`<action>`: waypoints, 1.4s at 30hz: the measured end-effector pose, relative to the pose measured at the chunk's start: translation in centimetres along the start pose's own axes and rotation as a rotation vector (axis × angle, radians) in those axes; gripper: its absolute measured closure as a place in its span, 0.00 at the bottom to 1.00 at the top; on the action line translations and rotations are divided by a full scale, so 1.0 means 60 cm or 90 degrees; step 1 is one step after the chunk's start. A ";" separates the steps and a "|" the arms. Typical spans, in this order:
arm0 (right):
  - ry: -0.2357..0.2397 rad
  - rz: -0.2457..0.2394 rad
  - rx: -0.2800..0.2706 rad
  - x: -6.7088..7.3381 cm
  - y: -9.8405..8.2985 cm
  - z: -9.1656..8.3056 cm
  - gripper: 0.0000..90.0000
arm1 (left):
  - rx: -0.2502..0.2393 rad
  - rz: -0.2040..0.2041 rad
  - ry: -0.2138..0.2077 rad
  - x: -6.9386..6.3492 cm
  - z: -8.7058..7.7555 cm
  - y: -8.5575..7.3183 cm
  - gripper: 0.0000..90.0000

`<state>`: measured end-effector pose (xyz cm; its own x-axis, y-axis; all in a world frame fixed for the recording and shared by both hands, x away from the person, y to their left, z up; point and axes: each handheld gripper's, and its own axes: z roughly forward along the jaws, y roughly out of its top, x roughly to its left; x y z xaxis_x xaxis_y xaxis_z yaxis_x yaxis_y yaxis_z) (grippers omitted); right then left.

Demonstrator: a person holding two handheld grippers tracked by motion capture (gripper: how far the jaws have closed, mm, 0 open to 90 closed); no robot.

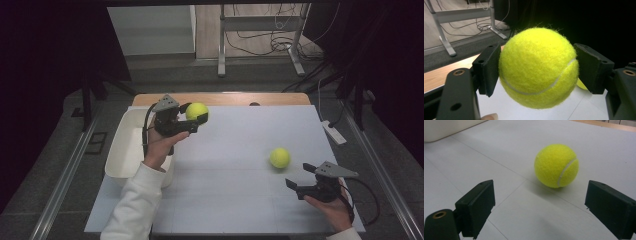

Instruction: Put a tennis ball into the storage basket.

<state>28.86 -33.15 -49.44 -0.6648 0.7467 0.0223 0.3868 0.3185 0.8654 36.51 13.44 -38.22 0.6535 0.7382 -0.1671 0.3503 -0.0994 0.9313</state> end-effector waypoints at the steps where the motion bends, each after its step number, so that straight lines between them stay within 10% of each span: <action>1: 0.000 -0.001 0.000 0.000 0.000 0.000 0.10 | -0.001 -0.001 0.001 0.001 -0.001 0.000 0.30; 42: -0.003 -0.001 0.001 0.001 0.000 0.000 0.10 | 0.001 -0.039 0.091 0.072 -0.033 -0.011 0.30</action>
<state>28.83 -33.08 -49.44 -0.6620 0.7493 0.0189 0.3872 0.3202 0.8646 37.81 18.02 -38.92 0.5285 0.8305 -0.1760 0.3878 -0.0517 0.9203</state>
